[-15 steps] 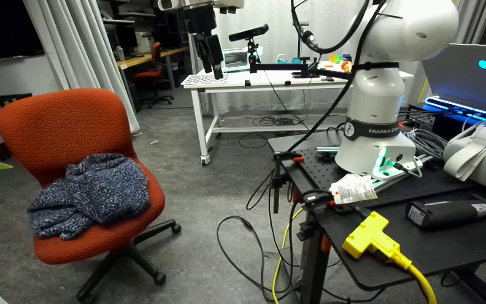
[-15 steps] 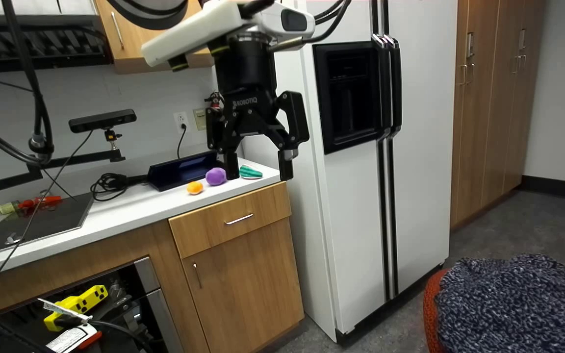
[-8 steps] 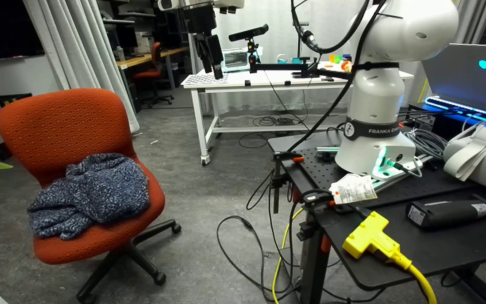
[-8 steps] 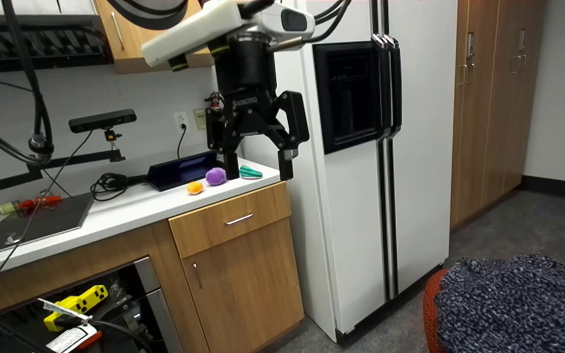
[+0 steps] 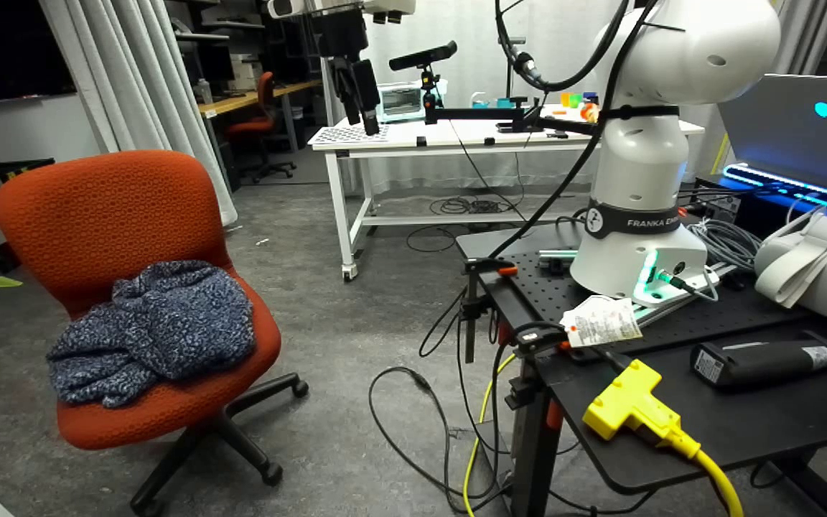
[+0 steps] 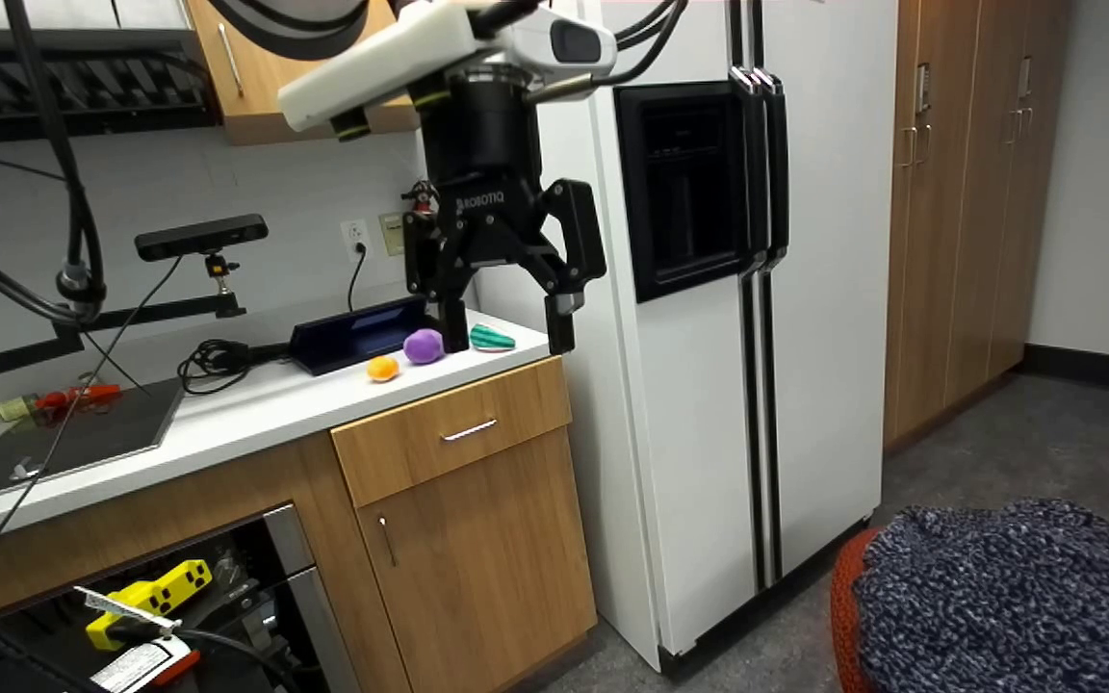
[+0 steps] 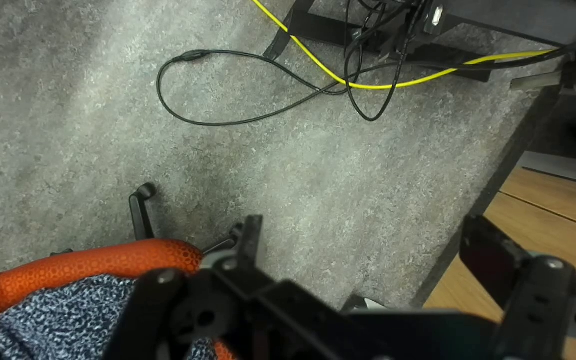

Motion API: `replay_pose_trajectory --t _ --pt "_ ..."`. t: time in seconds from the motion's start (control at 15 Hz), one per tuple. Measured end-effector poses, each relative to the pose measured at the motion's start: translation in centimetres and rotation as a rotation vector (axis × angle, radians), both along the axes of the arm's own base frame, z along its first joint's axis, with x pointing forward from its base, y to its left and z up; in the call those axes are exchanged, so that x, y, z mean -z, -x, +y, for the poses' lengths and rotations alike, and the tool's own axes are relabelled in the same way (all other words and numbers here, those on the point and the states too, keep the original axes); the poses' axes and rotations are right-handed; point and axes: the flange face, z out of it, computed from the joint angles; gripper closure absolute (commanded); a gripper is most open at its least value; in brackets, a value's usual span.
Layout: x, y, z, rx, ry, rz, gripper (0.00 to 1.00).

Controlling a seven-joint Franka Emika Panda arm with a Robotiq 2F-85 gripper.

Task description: Open and close the top drawer of the kitchen unit

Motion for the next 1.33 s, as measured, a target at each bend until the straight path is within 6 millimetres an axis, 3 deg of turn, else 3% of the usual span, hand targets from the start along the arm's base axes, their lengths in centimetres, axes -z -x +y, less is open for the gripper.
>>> replay_pose_trajectory --t 0.27,0.47,0.6,1.0,1.33 --pt "-0.4 -0.8 0.4 -0.02 -0.004 -0.011 0.0" --pt "-3.1 -5.8 2.8 -0.063 0.008 -0.058 0.0" --pt "-3.2 -7.5 3.5 -0.076 0.012 -0.052 0.0" --pt "-2.5 -8.0 3.3 -0.073 0.013 -0.039 0.0" --pt "-0.7 -9.5 6.1 -0.088 -0.044 -0.061 0.0"
